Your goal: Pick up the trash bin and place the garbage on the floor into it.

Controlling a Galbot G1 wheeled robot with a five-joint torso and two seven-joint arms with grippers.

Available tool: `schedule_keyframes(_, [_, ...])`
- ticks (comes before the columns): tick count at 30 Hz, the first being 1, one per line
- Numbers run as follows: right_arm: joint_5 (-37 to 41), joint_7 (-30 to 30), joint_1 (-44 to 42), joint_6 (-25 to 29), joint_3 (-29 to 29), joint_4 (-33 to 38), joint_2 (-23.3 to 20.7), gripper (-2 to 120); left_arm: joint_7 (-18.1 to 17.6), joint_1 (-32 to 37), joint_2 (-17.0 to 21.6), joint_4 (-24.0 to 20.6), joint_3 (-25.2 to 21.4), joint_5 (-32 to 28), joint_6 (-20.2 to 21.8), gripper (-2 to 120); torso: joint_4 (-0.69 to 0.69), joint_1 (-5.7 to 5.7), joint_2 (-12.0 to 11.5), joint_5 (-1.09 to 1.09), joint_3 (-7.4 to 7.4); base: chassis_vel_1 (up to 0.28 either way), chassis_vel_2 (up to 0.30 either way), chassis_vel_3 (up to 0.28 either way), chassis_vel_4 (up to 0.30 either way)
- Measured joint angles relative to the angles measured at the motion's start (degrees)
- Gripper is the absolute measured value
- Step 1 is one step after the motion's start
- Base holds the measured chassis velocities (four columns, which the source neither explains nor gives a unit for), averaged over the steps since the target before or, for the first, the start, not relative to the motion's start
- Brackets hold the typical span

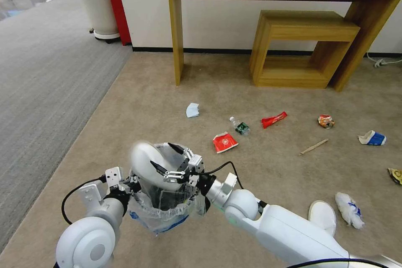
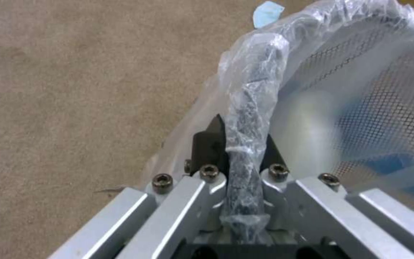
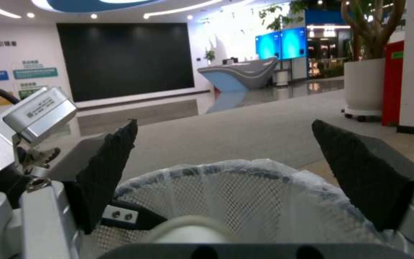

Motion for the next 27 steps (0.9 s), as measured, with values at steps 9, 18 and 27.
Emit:
schedule_keyframes(9, [0.1, -0.1, -0.8, -0.1, 1.1, 1.0, -0.9, 88, -0.3, -1.0, 0.0, 1.6, -0.6, -0.8, -0.2, 2, 0.00, 0.00, 0.0, 0.00, 0.00, 0.000, 0.000, 0.000, 0.000])
schedule_keyframes(18, [1.6, 1.6, -1.7, -0.7, 5.5, 4.4, -1.7, 84, -0.2, -1.2, 0.0, 3.8, -0.7, -0.9, -0.4, 2, 0.00, 0.00, 0.0, 0.00, 0.00, 0.000, 0.000, 0.000, 0.000])
schedule_keyframes(27, [4.5, 4.5, -2.7, -2.1, 12.7, 7.4, -3.1, 84, 0.1, -1.2, 0.3, 5.3, -0.8, -0.6, -0.8, 2, 0.00, 0.00, 0.0, 0.00, 0.00, 0.000, 0.000, 0.000, 0.000])
